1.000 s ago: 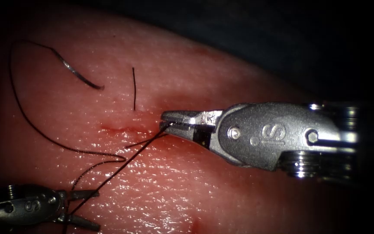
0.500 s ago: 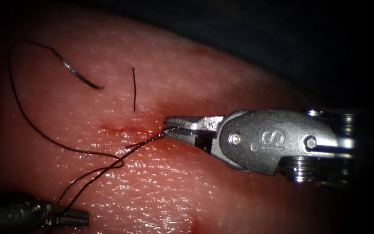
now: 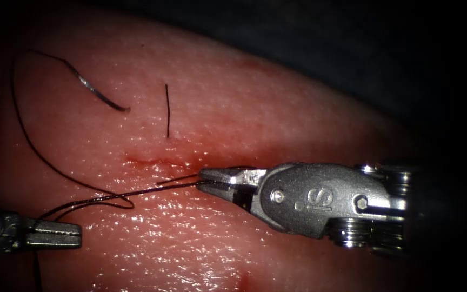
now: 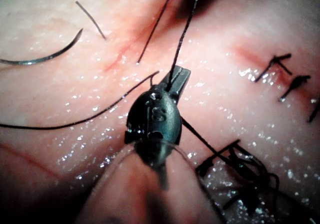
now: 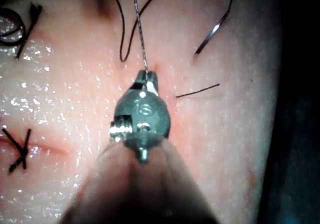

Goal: Wound Closure
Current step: Grasp the suture with the right gripper and pass more suture to the left gripper.

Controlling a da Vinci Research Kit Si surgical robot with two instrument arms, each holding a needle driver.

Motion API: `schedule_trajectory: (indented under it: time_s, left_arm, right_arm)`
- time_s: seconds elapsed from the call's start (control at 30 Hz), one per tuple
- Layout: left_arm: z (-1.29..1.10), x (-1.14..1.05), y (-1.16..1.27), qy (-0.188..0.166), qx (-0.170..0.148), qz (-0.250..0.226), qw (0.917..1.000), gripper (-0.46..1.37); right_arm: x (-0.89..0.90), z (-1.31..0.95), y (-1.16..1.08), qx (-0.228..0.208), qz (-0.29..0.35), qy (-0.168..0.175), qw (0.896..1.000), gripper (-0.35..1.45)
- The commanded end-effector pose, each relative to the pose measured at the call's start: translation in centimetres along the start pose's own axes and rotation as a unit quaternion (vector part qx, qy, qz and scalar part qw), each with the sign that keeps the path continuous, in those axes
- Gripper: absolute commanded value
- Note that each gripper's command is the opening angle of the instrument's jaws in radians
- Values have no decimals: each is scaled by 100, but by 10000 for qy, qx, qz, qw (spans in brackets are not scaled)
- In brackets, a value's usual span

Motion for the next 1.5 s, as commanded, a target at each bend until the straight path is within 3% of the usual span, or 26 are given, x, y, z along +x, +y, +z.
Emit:
schedule_trajectory:
  time_s: [0.03, 0.23, 0.57, 0.83, 0.87, 0.97, 1.0, 1.07, 1.33, 1.5]
  left_arm:
    - [3, -1, -3, 26, -7, -10, 10000, -35]
    - [13, -7, -26, 160, 98, -69, 9998, -35]
    - [28, -41, -53, 192, 270, -211, 9992, -35]
    - [27, -37, -64, 320, 340, -233, 9986, -35]
    - [26, -35, -65, 332, 338, -189, 9987, -35]
    - [24, -32, -66, 366, 386, -156, 9985, -35]
    - [21, -30, -66, 426, 439, -118, 9981, -35]
    - [17, -28, -67, 502, 476, -110, 9975, -35]
    - [-1, -27, -66, 525, 544, -47, 9971, -35]
    - [-7, -30, -65, 530, 574, -19, 9969, -35]
  right_arm:
    - [-1, 2, 1, -37, 25, 10, 10000, -35]
    - [-11, 14, 4, -145, 133, 50, 9998, -35]
    - [-21, 22, 5, -244, 247, 168, 9993, -35]
    - [-17, 18, 9, -370, 340, 389, 9980, -35]
    - [-17, 18, 9, -377, 368, 404, 9978, -12]
    - [-20, 16, 10, -395, 416, 464, 9973, 26]
    - [-20, 15, 10, -390, 499, 486, 9968, 57]
    - [-22, 12, 11, -393, 522, 530, 9965, 88]
    - [-33, -9, 18, -556, 563, 714, 9943, 111]
    - [-37, -24, 23, -603, 573, 860, 9928, 110]
